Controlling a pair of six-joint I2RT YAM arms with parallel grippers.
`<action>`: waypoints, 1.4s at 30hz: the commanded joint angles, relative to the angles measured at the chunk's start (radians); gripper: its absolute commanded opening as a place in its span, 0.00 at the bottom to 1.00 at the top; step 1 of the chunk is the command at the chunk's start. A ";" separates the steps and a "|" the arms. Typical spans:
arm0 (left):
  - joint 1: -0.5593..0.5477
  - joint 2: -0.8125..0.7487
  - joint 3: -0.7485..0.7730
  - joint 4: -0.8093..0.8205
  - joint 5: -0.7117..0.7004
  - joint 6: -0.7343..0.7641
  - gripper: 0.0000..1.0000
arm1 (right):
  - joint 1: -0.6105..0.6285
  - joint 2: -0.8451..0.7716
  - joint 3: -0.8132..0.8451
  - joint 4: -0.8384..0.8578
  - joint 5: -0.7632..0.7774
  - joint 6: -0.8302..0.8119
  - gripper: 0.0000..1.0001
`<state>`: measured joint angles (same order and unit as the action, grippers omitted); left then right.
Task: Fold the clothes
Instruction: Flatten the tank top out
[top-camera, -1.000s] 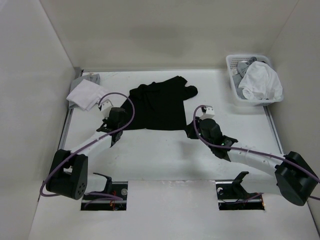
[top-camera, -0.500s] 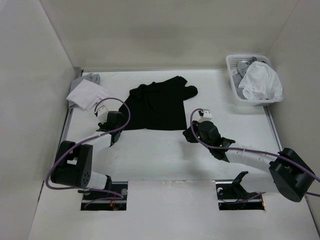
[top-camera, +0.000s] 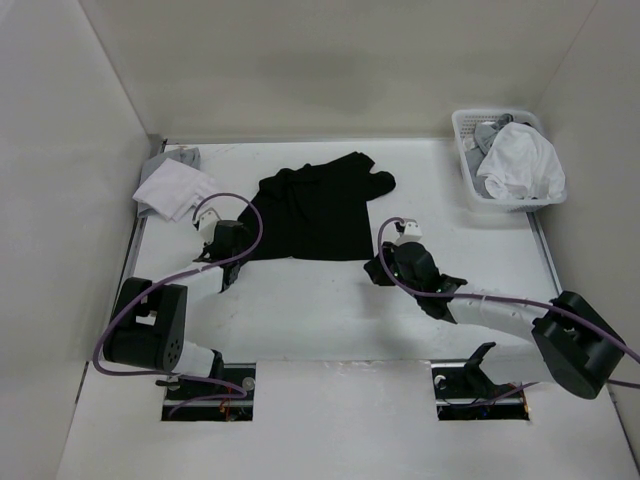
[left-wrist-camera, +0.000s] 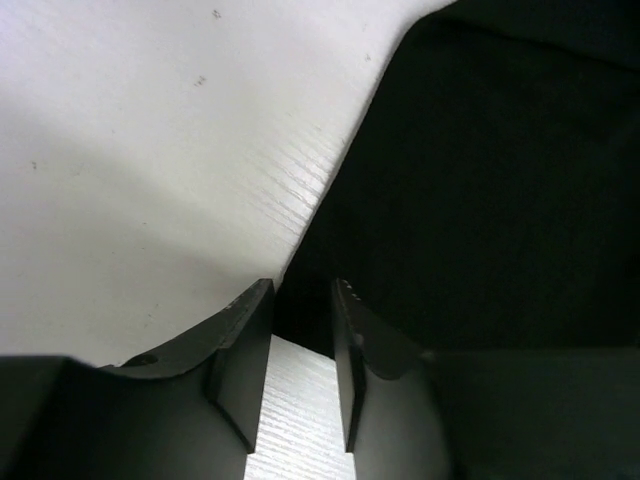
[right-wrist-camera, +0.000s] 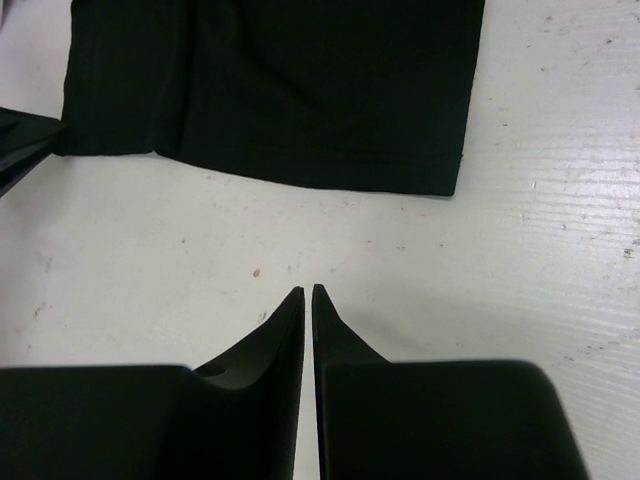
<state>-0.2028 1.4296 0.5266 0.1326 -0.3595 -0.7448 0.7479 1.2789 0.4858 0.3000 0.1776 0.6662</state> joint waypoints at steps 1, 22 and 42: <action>0.012 -0.014 -0.028 -0.021 0.048 -0.008 0.25 | 0.008 0.002 0.011 0.059 -0.003 -0.002 0.12; 0.004 -0.362 -0.091 -0.067 0.051 -0.007 0.04 | -0.074 0.226 0.178 -0.088 0.114 0.099 0.48; -0.077 -0.463 -0.134 -0.024 0.090 -0.018 0.04 | -0.094 0.395 0.344 -0.295 0.198 0.176 0.39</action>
<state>-0.2699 0.9981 0.4049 0.0647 -0.2790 -0.7570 0.6575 1.6459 0.7956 0.0284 0.3771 0.8211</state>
